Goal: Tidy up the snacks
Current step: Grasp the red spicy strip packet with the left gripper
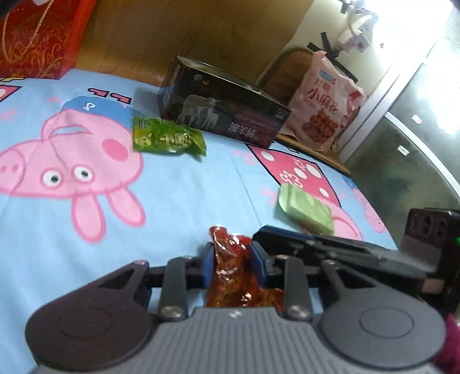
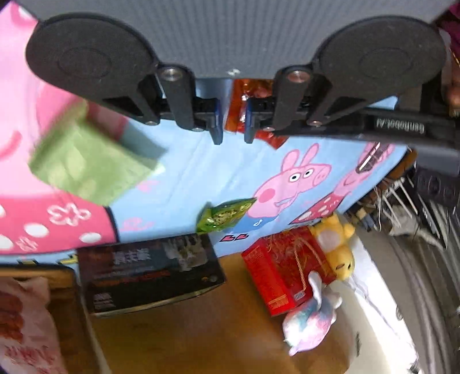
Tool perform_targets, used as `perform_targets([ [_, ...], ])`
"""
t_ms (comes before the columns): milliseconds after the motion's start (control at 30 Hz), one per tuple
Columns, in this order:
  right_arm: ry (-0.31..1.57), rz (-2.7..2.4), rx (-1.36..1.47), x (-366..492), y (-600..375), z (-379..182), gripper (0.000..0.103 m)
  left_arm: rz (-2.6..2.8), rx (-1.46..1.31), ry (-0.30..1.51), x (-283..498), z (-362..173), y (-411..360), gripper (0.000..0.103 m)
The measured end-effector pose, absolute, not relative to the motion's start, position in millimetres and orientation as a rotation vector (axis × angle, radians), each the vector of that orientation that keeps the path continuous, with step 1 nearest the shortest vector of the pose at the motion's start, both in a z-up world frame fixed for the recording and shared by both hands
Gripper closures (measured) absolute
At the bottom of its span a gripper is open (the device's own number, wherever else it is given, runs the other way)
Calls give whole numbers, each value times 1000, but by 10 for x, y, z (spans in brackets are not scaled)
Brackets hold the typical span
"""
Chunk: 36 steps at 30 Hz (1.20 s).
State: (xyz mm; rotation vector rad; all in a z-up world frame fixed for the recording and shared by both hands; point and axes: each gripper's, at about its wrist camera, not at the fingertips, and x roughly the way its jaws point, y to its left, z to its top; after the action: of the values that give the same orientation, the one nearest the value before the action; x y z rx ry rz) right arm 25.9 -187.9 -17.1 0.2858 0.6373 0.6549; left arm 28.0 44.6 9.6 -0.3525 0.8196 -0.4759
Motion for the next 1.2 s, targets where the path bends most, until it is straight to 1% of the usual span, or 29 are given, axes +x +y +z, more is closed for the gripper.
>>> perform_targets([
  [133,636,625,387,181,-2087,-152,80,-443,-341,768,161,116,461,79],
  [233,649,627,455,130,-2226,-179,79,-455,-279,648,-5,194,447,81],
  [300,652,638,484,119,-2261,-206,77,-482,-230,597,-90,209,405,81],
  [333,648,645,490,121,-2257,-217,75,-494,-227,599,-101,197,393,81],
  [400,642,663,498,130,-2226,-229,68,-519,-259,623,-80,165,400,81],
  [500,683,718,537,183,-2127,-276,67,-532,-306,636,-57,152,450,81],
  [567,726,750,538,185,-2020,-311,73,-535,-325,633,-65,156,490,83],
  [600,732,753,517,158,-1976,-297,86,-524,-322,634,-66,156,504,83],
  [633,753,762,498,144,-1939,-290,94,-504,-315,640,-65,149,508,83],
  [667,763,758,485,125,-1916,-293,97,-492,-315,653,-58,129,522,83],
  [767,758,746,491,53,-1952,-295,98,-506,-373,704,-30,44,576,83],
  [1100,678,673,381,-188,-2007,-205,99,-560,-412,761,-91,-29,447,82],
  [1200,676,661,393,-184,-2058,-252,99,-570,-415,754,-99,-62,423,81],
])
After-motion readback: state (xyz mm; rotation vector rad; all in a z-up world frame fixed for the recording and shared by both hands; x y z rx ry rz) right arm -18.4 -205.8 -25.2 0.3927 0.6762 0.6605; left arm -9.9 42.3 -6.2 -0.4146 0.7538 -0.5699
